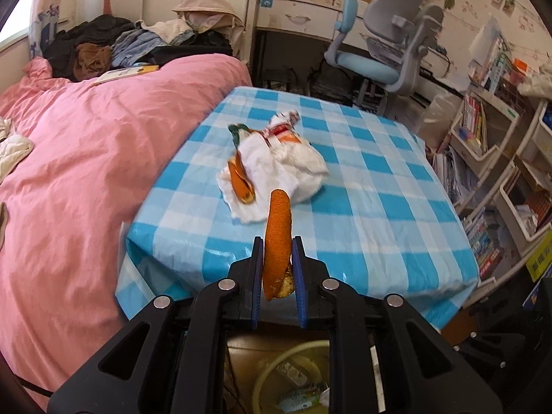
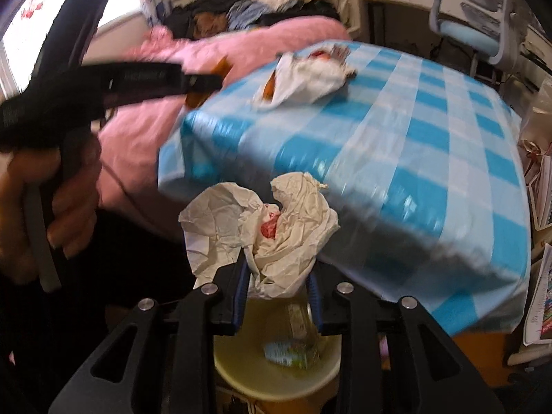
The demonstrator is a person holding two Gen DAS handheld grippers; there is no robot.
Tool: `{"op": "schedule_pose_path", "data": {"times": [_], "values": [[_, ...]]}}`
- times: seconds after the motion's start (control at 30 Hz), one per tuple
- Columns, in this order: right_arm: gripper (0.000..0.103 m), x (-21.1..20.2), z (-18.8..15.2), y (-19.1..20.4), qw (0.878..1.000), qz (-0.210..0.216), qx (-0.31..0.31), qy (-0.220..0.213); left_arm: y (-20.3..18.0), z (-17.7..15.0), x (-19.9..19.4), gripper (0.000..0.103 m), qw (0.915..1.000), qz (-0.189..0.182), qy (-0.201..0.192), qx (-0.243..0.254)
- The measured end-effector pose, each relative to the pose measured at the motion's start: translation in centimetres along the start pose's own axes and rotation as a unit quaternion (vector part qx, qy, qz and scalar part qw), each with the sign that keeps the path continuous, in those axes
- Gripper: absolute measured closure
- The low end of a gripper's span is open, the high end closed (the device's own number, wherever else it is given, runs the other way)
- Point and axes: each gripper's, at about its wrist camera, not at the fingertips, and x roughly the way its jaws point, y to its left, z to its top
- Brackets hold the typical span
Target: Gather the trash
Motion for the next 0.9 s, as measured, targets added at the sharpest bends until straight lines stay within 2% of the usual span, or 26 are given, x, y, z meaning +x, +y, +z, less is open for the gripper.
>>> {"op": "schedule_pose_path", "data": {"times": [0.1,0.17,0.2,0.37,0.43,0.5,0.53,0.57,0.67,0.77,0.9], "values": [[0.054,0.0,-1.2,0.6,1.0,-0.005,-0.01,0.018,-0.9,-1.2,-0.1,0.087,0.9998,-0.006,0.014,0.011],[0.049,-0.2,-1.5,0.6,1.0,-0.007,-0.007,0.017,-1.4,-2.2,-0.2,0.087,0.9995,-0.01,0.025,0.019],[0.044,-0.5,-1.6,0.3,1.0,-0.011,-0.002,0.011,-1.6,-2.6,-0.2,0.087,0.9992,-0.013,0.031,0.021],[0.035,-2.1,-1.1,-1.5,0.998,-0.033,0.045,-0.032,-2.8,-5.0,-0.3,0.087,0.997,-0.028,0.064,0.034],[0.033,-3.1,-0.5,-2.4,0.995,-0.04,0.064,-0.059,-3.4,-6.0,-0.1,0.087,0.9938,-0.045,0.09,0.048],[0.025,-4.1,0.0,-2.8,0.993,-0.046,0.07,-0.079,-4.4,-7.1,0.2,0.084,0.9877,-0.067,0.122,0.071],[0.024,-4.8,0.5,-3.1,0.991,-0.052,0.072,-0.1,-4.8,-7.4,0.2,0.076,0.9861,-0.071,0.128,0.078],[0.022,-5.6,1.1,-3.3,0.988,-0.058,0.073,-0.121,-5.2,-7.6,0.2,0.062,0.9855,-0.071,0.128,0.086],[0.015,-7.5,2.9,-4.2,0.98,-0.072,0.076,-0.172,-6.2,-7.2,-1.1,0.035,0.9896,-0.041,0.081,0.111],[0.013,-8.4,4.9,-5.3,0.971,-0.085,0.081,-0.206,-6.2,-5.6,-2.0,0.029,0.9935,-0.034,0.044,0.1],[0.012,-8.1,7.6,-6.5,0.966,-0.1,0.078,-0.224,-5.2,-3.0,-2.0,0.025,0.9959,-0.033,0.037,0.075]]}}
